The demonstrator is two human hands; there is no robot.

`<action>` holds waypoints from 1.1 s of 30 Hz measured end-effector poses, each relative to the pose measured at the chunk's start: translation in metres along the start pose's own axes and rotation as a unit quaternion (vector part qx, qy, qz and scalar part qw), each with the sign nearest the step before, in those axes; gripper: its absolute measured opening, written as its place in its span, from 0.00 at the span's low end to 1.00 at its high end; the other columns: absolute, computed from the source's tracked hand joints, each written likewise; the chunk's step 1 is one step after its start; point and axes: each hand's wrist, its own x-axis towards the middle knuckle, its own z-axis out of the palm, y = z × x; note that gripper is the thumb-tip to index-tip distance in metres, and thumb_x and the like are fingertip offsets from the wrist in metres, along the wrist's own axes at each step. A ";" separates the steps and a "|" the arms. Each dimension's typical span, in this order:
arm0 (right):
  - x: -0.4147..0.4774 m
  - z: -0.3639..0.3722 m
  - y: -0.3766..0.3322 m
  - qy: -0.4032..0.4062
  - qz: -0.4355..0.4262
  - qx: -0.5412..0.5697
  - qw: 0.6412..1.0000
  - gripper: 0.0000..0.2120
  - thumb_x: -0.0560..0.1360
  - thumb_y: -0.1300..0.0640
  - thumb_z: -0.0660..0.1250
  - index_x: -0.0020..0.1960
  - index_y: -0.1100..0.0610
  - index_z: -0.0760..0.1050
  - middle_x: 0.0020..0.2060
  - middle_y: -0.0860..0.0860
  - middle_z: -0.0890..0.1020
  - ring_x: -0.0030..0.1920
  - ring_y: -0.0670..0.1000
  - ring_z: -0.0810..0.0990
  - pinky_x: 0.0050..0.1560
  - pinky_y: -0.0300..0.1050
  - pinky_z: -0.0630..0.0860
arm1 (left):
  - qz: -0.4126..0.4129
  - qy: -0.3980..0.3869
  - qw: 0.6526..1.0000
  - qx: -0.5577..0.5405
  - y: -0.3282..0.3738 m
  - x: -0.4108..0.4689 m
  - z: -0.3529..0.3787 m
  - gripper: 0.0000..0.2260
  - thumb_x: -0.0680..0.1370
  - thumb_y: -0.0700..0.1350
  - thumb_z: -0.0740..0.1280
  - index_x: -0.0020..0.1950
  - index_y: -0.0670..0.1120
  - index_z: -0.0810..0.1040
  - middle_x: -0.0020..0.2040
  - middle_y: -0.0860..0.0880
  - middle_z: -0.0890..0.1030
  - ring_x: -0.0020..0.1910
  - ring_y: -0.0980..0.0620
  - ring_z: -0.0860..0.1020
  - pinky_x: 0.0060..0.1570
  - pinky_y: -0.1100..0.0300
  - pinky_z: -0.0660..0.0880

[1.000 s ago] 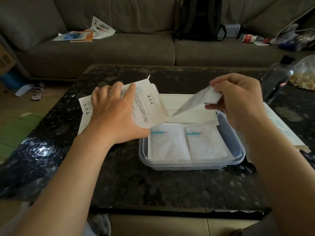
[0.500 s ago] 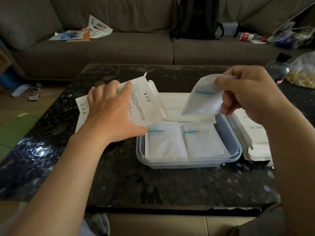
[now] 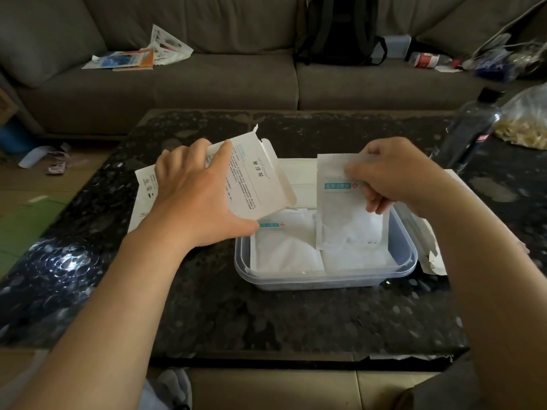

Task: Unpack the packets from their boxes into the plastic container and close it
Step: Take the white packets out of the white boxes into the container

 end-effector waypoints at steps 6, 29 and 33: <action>0.013 0.019 0.013 -0.065 0.000 -0.110 0.992 0.01 0.81 0.58 0.65 0.51 0.55 0.75 0.35 0.56 0.84 0.25 0.52 0.83 0.28 0.43 0.81 | 0.002 -0.003 1.000 -0.006 0.001 0.000 0.001 0.57 0.58 0.72 0.73 0.78 0.54 0.50 0.74 0.49 0.58 0.73 0.42 0.57 0.75 0.42 0.50; -0.019 0.043 0.014 -0.294 -0.051 -0.442 0.846 0.48 0.73 0.30 0.66 0.81 0.40 0.41 0.82 0.49 0.52 0.78 0.59 0.61 0.75 0.57 0.64 | 0.015 -0.004 1.000 -0.016 0.002 0.002 0.002 0.58 0.56 0.75 0.71 0.78 0.55 0.50 0.74 0.49 0.60 0.73 0.42 0.58 0.74 0.41 0.53; -0.017 0.049 0.023 -0.276 -0.049 -0.463 0.841 0.50 0.72 0.29 0.65 0.81 0.42 0.38 0.82 0.53 0.51 0.79 0.61 0.59 0.75 0.61 0.63 | 0.016 -0.007 1.000 -0.016 0.003 0.002 0.003 0.57 0.56 0.75 0.71 0.78 0.55 0.50 0.74 0.49 0.60 0.73 0.43 0.59 0.74 0.42 0.54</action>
